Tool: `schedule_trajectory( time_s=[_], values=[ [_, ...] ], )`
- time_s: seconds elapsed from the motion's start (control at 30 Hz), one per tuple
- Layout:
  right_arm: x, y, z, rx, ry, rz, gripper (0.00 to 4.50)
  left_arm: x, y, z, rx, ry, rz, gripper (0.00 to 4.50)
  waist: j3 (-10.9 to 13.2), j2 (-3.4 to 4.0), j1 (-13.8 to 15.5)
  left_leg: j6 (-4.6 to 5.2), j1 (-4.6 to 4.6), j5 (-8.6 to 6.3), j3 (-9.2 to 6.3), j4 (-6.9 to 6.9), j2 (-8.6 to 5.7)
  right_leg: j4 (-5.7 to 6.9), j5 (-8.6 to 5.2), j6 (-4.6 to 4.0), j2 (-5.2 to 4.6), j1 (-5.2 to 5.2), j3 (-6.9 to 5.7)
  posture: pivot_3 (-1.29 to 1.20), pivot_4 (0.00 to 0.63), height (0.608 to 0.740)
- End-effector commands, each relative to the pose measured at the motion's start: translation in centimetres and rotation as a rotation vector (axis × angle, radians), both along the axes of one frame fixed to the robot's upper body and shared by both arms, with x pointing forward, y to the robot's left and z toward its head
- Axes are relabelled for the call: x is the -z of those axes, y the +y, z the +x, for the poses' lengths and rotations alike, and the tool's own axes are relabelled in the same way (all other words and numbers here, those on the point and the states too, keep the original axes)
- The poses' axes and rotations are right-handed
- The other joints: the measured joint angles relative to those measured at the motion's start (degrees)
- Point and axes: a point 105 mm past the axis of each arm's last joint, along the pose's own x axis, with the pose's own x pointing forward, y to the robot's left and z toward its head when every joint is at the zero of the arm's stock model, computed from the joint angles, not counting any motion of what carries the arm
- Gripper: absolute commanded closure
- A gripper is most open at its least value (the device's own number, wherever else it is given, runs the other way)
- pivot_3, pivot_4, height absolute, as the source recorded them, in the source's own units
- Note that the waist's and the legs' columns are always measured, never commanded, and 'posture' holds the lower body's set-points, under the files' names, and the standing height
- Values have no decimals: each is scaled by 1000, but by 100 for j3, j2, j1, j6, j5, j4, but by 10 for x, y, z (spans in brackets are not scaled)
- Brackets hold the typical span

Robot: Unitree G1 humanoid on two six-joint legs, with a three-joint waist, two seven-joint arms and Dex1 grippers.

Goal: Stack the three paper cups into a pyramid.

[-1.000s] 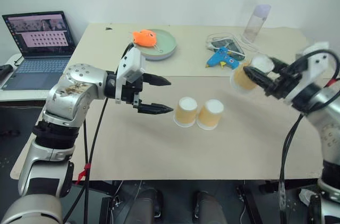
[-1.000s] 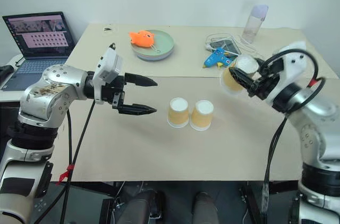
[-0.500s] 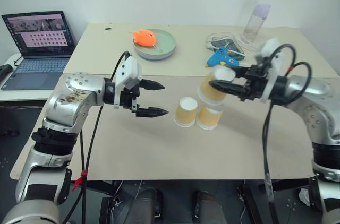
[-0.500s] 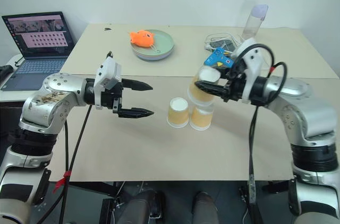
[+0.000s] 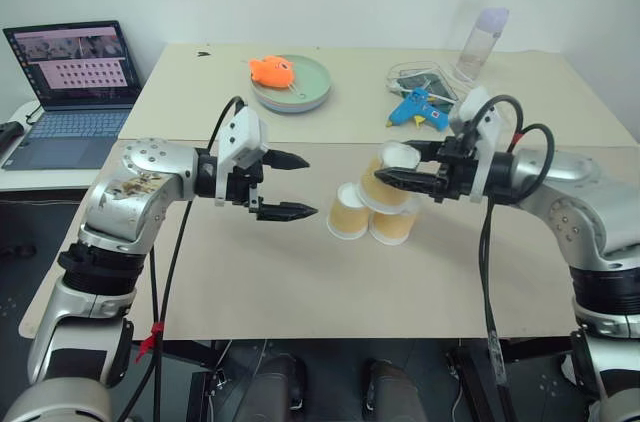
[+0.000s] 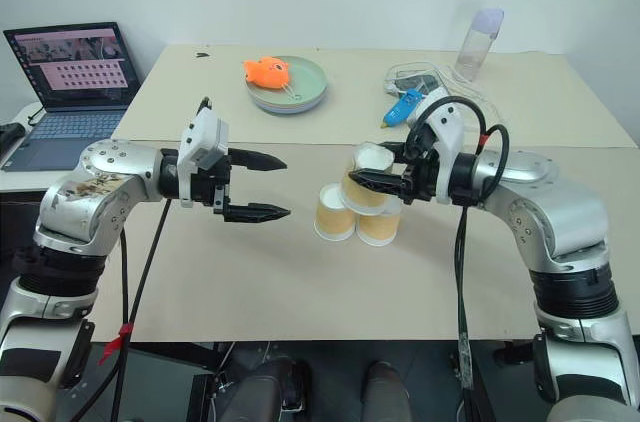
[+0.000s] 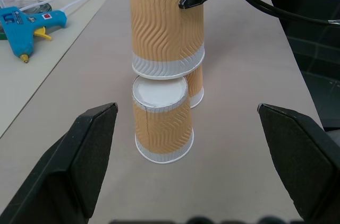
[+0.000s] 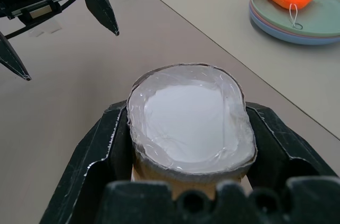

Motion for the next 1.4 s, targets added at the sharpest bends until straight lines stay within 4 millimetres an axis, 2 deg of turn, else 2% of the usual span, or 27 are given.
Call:
schedule_trajectory(
  time_s=[0.03, 0.17, 0.23, 0.33, 0.7, 1.03, 1.1, 1.17, 1.23, 1.33, 1.4],
  values=[
    [-4, 2, -2, -4, -45, -24, 1942, -12, 1, -4, 8, -43, -18, 0, 0, 0, 0, -1, 1, 0, 0, 0, 0, 0, 0, 0, 0, 0, 0, 0, 150, 740],
    [-5, 2, -1, 4, -53, -23, 1942, -12, 1, -4, 9, -42, -17, 0, 0, 0, -1, -3, 2, -1, 0, 0, 0, 1, 0, 0, 0, 1, 0, 0, 150, 740],
    [-5, 2, 0, 9, -59, -23, 973, -12, 1, -3, 9, -41, -17, 0, 0, 0, -1, -3, 2, 0, 0, 0, 0, 0, 0, 0, 0, 0, 0, 0, 150, 740],
    [-7, 2, 1, 13, -63, -19, 80, -12, 1, -3, 7, -41, -18, 0, 0, 0, 0, -4, 2, 0, 0, 0, 0, 0, 0, 0, 0, 0, 0, 0, 150, 740],
    [-22, 2, -2, 20, -87, 13, 27, -11, 1, -3, 9, -39, -19, 0, 0, 0, -1, -4, 1, 0, 0, -1, -1, 0, 0, 0, 0, -1, 0, 0, 150, 740],
    [-58, 7, -15, -4, -152, 101, 27, -11, 2, -2, 7, -37, -19, 0, 0, 1, 0, -11, 1, -4, 0, -2, -1, 0, 0, 0, 0, -2, 0, 0, 150, 740],
    [-76, 5, -16, 8, -173, 186, 27, -12, 2, -2, 5, -39, -23, 0, 1, 1, -1, -10, 1, -4, 0, -1, 0, 0, 0, 0, 0, -2, 0, 0, 150, 740],
    [-99, -9, -17, 48, -208, 304, 27, -12, 4, 0, -14, -52, -34, 0, 1, 1, -2, -11, 0, -3, 0, -1, 0, 2, 1, -1, 0, -4, 1, 0, 150, 740],
    [-107, -34, -11, 159, -225, 370, 27, -14, 7, 4, -70, -50, -72, 0, 1, 2, 16, -11, 0, -3, -1, -2, 0, 2, 1, -1, 0, -4, 0, 0, 150, 740],
    [-86, -89, 4, 449, -236, 320, 27, -18, 22, 21, -264, -85, -168, 0, 0, -2, 67, -18, 3, -12, -6, -2, -2, -4, 1, -1, -1, -12, -9, 0, 150, 740],
    [-70, -113, 7, 569, -240, 261, 27, -18, 34, 30, -379, -93, -207, 0, -1, -7, 92, -28, 2, -20, -6, -1, -8, -6, 1, 0, -4, -4, -8, 0, 150, 740]
  ],
)
